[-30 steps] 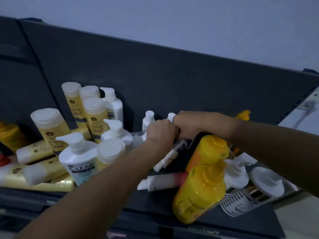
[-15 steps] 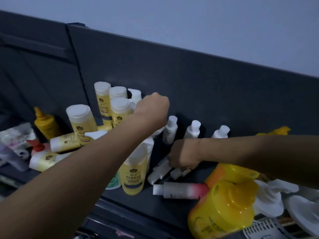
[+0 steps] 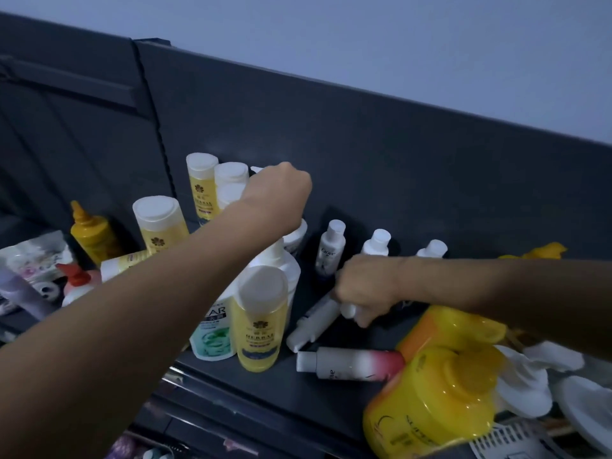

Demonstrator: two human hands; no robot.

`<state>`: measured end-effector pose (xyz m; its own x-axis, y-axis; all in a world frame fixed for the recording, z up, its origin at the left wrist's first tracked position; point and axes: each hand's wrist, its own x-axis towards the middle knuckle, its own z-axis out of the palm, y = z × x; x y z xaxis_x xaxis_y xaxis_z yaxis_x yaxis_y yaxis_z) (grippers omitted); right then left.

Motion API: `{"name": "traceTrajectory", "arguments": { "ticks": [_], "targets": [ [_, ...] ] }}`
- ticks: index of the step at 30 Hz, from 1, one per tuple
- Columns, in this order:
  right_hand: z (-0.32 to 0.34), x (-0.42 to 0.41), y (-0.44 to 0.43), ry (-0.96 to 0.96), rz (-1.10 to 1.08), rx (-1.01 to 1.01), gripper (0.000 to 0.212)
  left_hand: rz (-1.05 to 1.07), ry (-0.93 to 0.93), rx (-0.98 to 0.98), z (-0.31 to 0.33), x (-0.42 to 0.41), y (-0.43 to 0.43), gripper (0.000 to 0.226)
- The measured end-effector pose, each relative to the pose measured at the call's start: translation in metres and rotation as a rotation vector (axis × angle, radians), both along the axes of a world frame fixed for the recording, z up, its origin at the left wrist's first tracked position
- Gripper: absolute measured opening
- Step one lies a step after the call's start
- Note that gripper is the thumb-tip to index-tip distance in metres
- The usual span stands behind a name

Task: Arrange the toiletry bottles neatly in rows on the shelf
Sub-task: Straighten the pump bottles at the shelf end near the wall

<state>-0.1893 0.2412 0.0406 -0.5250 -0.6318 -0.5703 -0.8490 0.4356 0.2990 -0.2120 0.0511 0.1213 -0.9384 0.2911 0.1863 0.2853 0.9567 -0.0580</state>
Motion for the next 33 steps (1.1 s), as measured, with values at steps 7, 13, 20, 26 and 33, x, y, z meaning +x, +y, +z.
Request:
{"name": "traceTrajectory", "arguments": {
  "ticks": [7, 13, 20, 26, 33],
  "targets": [
    [0.057, 0.007, 0.038, 0.095, -0.256, -0.126, 0.023, -0.048, -0.015, -0.181, 0.006, -0.005, -0.018, 0.029],
    [0.068, 0.018, 0.06, 0.065, -0.542, -0.066, 0.027, -0.085, -0.024, -0.082, -0.002, -0.012, -0.018, 0.022],
    [0.072, 0.022, 0.057, 0.08, -0.668, 0.038, 0.027, -0.087, 0.121, -0.144, 0.006, 0.021, 0.002, 0.015],
    [0.054, 0.033, 0.037, 0.032, -0.42, -0.175, 0.021, -0.194, -0.086, 0.097, -0.024, 0.107, 0.042, 0.007],
    [0.003, 0.035, 0.013, -0.245, -0.15, -0.16, 0.034, 0.017, -0.316, 0.037, -0.124, 0.133, 0.049, 0.032]
  ]
}}
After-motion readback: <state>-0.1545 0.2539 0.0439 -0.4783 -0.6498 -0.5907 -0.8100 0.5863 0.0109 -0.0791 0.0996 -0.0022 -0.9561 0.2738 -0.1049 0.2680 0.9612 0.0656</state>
